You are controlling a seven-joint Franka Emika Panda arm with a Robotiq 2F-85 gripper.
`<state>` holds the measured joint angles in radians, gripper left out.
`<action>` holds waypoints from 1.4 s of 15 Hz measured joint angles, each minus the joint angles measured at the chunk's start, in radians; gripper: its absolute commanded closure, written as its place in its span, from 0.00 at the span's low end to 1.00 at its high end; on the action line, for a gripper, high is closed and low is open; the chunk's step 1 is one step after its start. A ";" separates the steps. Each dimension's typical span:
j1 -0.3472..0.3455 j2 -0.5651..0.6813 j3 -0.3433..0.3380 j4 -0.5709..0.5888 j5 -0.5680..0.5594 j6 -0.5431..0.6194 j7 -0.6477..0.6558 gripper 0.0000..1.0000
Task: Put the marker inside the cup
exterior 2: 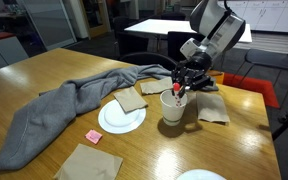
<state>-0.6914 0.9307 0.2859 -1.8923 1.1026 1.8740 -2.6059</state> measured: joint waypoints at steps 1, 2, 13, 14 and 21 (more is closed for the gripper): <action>-0.001 0.000 0.002 0.000 0.000 0.009 0.000 0.95; -0.001 0.000 0.003 0.000 0.000 0.018 0.000 0.95; -0.009 0.002 0.031 -0.002 -0.004 0.090 0.000 0.00; -0.019 -0.001 0.047 -0.003 -0.012 0.098 0.000 0.00; -0.187 -0.064 0.268 -0.064 -0.115 0.184 0.000 0.00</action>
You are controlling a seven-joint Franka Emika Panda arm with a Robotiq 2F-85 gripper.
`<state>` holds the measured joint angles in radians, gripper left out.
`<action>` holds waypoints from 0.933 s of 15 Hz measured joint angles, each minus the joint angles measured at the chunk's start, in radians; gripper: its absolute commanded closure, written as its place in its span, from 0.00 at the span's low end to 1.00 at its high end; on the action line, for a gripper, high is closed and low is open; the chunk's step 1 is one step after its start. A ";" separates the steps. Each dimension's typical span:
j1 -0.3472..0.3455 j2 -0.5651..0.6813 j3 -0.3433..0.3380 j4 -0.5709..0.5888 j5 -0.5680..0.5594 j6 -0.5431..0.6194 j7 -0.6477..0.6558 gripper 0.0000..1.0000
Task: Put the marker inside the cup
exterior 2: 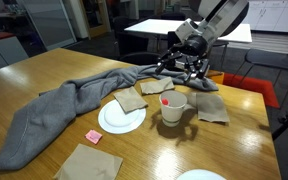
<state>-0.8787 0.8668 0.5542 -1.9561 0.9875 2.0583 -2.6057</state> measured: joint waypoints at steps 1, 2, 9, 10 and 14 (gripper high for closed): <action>-0.026 -0.013 0.035 -0.020 -0.002 0.020 0.000 0.00; -0.044 -0.025 0.062 -0.040 -0.002 0.039 0.000 0.00; -0.043 -0.090 0.126 -0.145 -0.002 0.102 0.000 0.00; -0.042 -0.099 0.135 -0.153 -0.001 0.105 0.000 0.00; -0.041 -0.132 0.169 -0.165 0.010 0.110 0.010 0.00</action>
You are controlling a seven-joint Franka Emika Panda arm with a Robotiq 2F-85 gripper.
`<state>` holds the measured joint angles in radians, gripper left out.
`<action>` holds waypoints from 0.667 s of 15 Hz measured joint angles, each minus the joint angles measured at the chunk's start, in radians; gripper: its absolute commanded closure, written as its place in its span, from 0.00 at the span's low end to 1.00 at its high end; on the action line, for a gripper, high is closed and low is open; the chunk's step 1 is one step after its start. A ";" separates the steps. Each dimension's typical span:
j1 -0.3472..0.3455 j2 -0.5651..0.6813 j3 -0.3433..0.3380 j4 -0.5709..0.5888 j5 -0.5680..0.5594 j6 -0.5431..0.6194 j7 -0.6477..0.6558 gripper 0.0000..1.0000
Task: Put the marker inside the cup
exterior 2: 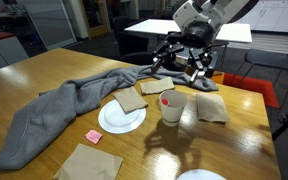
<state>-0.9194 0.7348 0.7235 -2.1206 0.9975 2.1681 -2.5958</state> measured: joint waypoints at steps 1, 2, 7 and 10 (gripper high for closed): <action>0.020 -0.017 -0.013 0.001 0.045 -0.008 0.005 0.00; 0.056 -0.043 -0.046 0.002 0.103 -0.022 0.005 0.00; 0.351 -0.210 -0.309 0.004 0.363 -0.061 0.112 0.00; 0.550 -0.290 -0.485 0.004 0.407 -0.068 0.252 0.00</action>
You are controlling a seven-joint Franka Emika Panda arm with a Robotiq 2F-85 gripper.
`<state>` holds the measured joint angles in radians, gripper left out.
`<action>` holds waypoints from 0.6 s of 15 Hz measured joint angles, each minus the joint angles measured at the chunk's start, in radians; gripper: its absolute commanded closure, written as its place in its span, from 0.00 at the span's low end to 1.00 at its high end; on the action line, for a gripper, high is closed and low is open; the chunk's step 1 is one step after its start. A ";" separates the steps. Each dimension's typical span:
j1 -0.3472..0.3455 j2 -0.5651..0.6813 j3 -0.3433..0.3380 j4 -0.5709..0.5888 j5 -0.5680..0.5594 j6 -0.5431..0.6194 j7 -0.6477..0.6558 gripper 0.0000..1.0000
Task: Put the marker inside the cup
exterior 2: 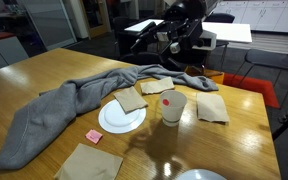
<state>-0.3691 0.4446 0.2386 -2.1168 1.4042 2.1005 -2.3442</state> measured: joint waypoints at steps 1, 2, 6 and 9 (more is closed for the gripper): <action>0.051 -0.017 -0.046 0.000 0.000 0.000 0.051 0.00; 0.096 -0.031 -0.085 0.000 -0.001 0.000 0.100 0.00; 0.199 -0.055 -0.186 0.000 -0.007 0.000 0.237 0.00; 0.230 -0.059 -0.222 0.000 -0.012 0.000 0.295 0.00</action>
<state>-0.1388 0.3860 0.0171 -2.1168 1.3926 2.1010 -2.0496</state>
